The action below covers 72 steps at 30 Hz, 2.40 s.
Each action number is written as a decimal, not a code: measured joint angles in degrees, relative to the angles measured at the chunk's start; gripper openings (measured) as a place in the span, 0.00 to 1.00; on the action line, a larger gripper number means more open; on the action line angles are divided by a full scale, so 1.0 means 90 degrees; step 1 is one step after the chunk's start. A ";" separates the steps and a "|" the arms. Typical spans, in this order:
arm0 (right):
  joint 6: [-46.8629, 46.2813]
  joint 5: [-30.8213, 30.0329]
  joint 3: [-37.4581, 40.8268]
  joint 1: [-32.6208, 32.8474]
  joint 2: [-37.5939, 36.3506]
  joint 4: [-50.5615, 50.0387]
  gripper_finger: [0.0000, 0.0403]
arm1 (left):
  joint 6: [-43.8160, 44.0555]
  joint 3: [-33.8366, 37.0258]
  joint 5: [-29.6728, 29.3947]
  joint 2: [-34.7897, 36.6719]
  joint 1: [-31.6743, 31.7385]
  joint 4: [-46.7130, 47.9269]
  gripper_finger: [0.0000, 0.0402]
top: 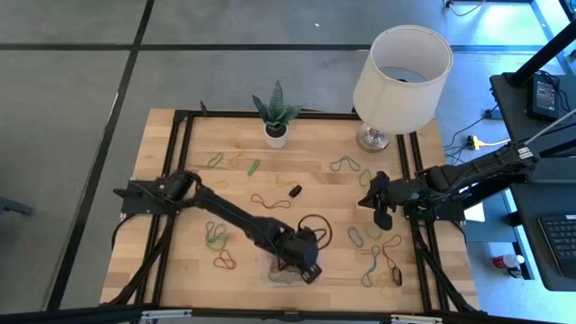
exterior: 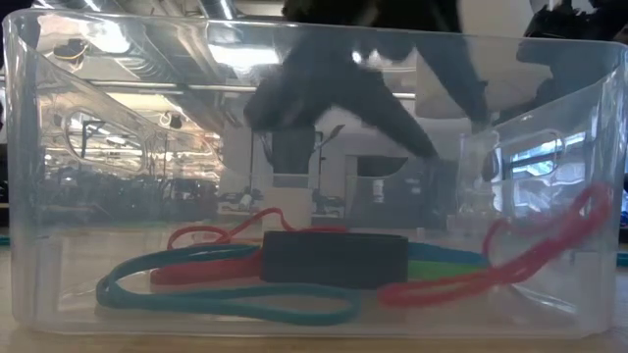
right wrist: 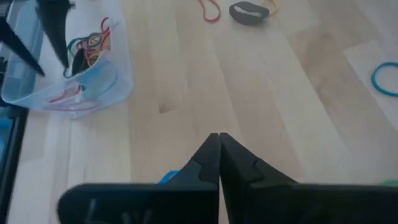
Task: Pick and place rubber bands into bin
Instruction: Put the blue rubber band into the transparent bin
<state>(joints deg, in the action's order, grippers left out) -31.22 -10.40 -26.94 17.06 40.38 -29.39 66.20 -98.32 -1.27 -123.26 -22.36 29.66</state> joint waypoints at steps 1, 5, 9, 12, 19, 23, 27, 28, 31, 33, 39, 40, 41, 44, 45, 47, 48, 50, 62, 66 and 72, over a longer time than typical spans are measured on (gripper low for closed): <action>-0.0021 -0.0002 0.0000 0.0000 0.0000 0.0008 0.01 | -0.0173 0.0000 -0.0107 0.0136 0.0049 0.0182 0.30; -0.0029 -0.0002 0.0000 -0.0002 0.0000 0.0058 0.01 | -0.1208 0.0000 -0.0392 0.0724 0.0243 0.1119 0.22; -0.0186 -0.0007 -0.0002 -0.0001 0.0039 0.0175 0.01 | -0.2542 0.0000 -0.0105 0.1253 0.0454 0.2190 0.05; -0.0443 -0.0025 -0.0005 0.0007 0.0256 0.0201 0.01 | -0.3494 0.0000 -0.0090 0.1629 0.0625 0.2959 0.01; -0.1074 -0.0381 -0.0389 0.0007 0.1492 0.0347 0.00 | -0.5136 0.1154 -0.0229 0.2770 0.1178 0.3224 0.00; -0.1317 -0.0391 -0.1013 0.0007 0.2426 0.0245 0.00 | -0.5504 0.2634 0.0033 0.3828 0.1548 0.2423 0.00; -0.1964 -0.0272 -0.1850 0.0008 0.3406 -0.0835 0.00 | -0.5727 0.4016 0.0295 0.4995 0.1842 0.1436 0.00; -0.2224 -0.0215 -0.2082 0.0010 0.3671 -0.1235 0.00 | -0.5763 0.4329 0.0315 0.5290 0.1909 0.1261 0.00; -0.2931 -0.0013 -0.2711 0.0034 0.4393 -0.2274 0.00 | -0.5802 0.5073 0.0324 0.6084 0.2079 0.0938 0.00; -0.3297 0.0232 -0.3008 0.0041 0.4830 -0.2739 0.01 | -0.5865 0.5464 0.0327 0.6596 0.2175 0.0836 0.00; -0.4003 0.1232 -0.3230 0.0130 0.5669 -0.2830 0.12 | -0.5995 0.6290 0.0422 0.7764 0.2451 0.0368 0.00; -0.4096 0.1372 -0.3230 0.0161 0.5758 -0.2793 0.14 | -0.6042 0.6386 0.0418 0.7906 0.2501 0.0345 0.00; -0.4203 0.1482 -0.3230 0.0208 0.5856 -0.2729 0.16 | -0.6090 0.6467 0.0421 0.8033 0.2556 0.0343 0.00; -0.4510 0.1557 -0.3230 0.0371 0.6060 -0.2608 0.21 | -0.6194 0.6677 0.0436 0.8299 0.2708 0.0197 0.00; -0.4567 0.1564 -0.3230 0.0428 0.6119 -0.2575 0.22 | -0.6228 0.6722 0.0439 0.8378 0.2753 0.0213 0.00; -0.4704 0.1572 -0.3230 0.0519 0.6237 -0.2497 0.24 | -0.6274 0.6737 0.0477 0.8433 0.2820 0.0181 0.00; -0.4756 0.1574 -0.3230 0.0560 0.6288 -0.2492 0.25 | -0.6278 0.6739 0.0502 0.8449 0.2848 0.0191 0.00; -0.4836 0.1606 -0.3230 0.0623 0.6413 -0.2436 0.26 | -0.6286 0.6749 0.0633 0.8490 0.2894 0.0188 0.00; -0.5139 0.1584 -0.3264 0.0835 0.6977 -0.2102 0.06 | -0.6272 0.6749 0.0710 0.8481 0.2908 0.0267 0.00; -0.5136 0.1560 -0.3373 0.0839 0.6887 -0.2252 0.02 | -0.6111 0.6749 0.0720 0.8489 0.2906 0.0400 0.00; -0.5146 0.0757 -0.4232 0.1020 0.6550 -0.3348 0.01 | -0.5960 0.6749 0.0717 0.8522 0.2842 0.0544 0.00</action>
<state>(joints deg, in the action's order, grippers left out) -77.54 -3.58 -65.03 26.24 99.33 -59.52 12.55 -37.58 5.18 -46.57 3.21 34.55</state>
